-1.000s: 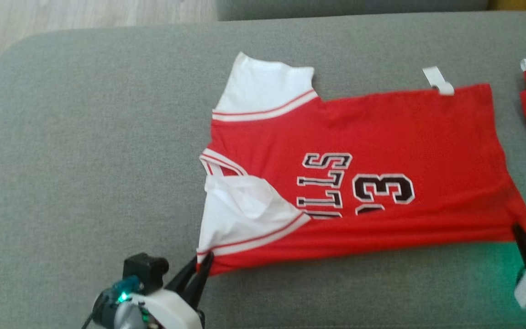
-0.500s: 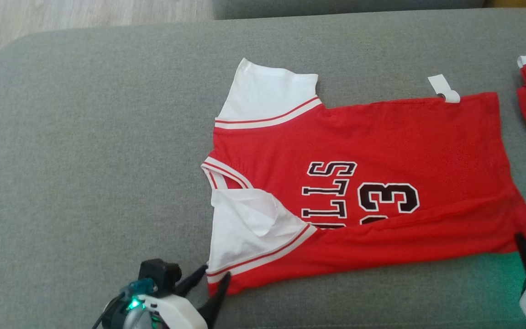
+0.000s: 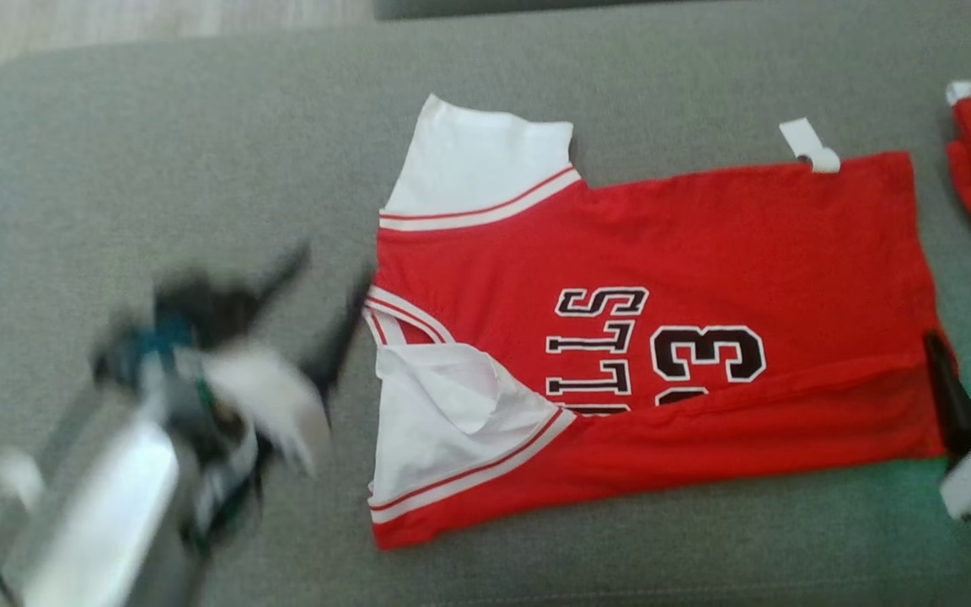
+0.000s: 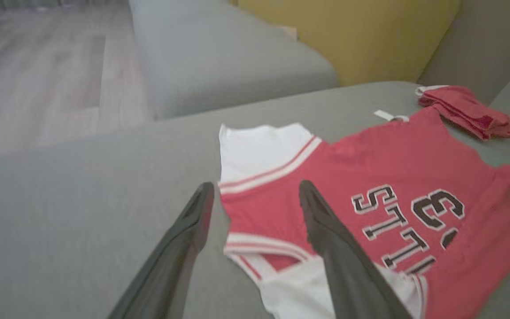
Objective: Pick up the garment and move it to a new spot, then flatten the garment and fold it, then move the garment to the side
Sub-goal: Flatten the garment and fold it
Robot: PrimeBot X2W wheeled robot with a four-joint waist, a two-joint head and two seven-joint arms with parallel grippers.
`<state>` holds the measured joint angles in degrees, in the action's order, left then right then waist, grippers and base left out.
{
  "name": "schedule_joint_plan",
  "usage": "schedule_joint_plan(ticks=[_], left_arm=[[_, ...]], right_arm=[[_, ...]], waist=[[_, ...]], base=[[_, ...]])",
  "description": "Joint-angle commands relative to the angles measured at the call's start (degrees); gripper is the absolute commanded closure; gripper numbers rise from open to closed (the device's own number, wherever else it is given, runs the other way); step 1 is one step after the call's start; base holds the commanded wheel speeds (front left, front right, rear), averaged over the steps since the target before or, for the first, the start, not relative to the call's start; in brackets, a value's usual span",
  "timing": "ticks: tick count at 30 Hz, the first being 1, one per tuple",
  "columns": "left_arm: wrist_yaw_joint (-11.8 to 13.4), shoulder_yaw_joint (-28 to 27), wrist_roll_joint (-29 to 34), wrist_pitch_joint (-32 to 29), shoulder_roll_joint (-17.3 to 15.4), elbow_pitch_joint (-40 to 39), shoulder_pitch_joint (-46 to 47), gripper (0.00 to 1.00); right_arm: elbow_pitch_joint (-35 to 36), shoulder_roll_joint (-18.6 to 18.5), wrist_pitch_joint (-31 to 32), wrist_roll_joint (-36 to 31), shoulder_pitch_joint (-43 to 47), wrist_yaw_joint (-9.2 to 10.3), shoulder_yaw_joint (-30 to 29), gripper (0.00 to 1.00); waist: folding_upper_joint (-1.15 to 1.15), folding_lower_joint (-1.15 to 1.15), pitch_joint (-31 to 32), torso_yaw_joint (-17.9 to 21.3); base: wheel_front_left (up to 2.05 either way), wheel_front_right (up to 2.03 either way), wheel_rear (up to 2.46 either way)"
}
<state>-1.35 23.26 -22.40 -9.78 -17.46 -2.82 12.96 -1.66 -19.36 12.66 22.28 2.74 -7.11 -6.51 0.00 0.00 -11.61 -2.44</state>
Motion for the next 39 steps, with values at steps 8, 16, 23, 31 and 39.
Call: schedule_joint_plan(ticks=[8,16,23,31,39], left_arm=[[-5.7,0.2,-4.8,-10.0,-2.9,12.0,30.5,0.00],[-6.1,7.5,-13.1,-16.2,-7.2,26.9,46.8,0.00],[-6.1,13.1,-16.5,-18.1,-11.8,34.1,51.7,0.00],[-6.1,16.5,-19.3,-17.3,-13.3,38.2,53.2,0.00],[-6.1,19.6,-21.0,-15.9,-13.7,41.7,55.5,0.00]], right_arm=[[1.5,-0.5,-1.9,-0.5,-8.0,-0.37,4.3,0.00],[1.2,0.8,-3.7,-0.1,-11.7,-0.37,5.9,0.00],[0.4,2.2,-5.1,-0.2,-11.9,-0.37,6.1,0.00],[0.1,2.6,-5.9,-0.1,-12.0,-0.37,6.2,0.00],[-0.4,2.5,-6.4,-0.1,-12.3,-0.37,6.4,0.00]], waist=[[0.00,0.00,-9.0,4.5],[0.00,0.00,-14.9,9.9],[0.00,0.00,-17.0,12.9],[0.00,0.00,-17.8,14.4],[0.00,0.00,-18.6,15.3]], base=[[0.00,0.00,0.00],[0.00,0.00,0.00],[0.00,0.00,0.00],[0.00,0.00,0.00],[0.00,0.00,0.00]])
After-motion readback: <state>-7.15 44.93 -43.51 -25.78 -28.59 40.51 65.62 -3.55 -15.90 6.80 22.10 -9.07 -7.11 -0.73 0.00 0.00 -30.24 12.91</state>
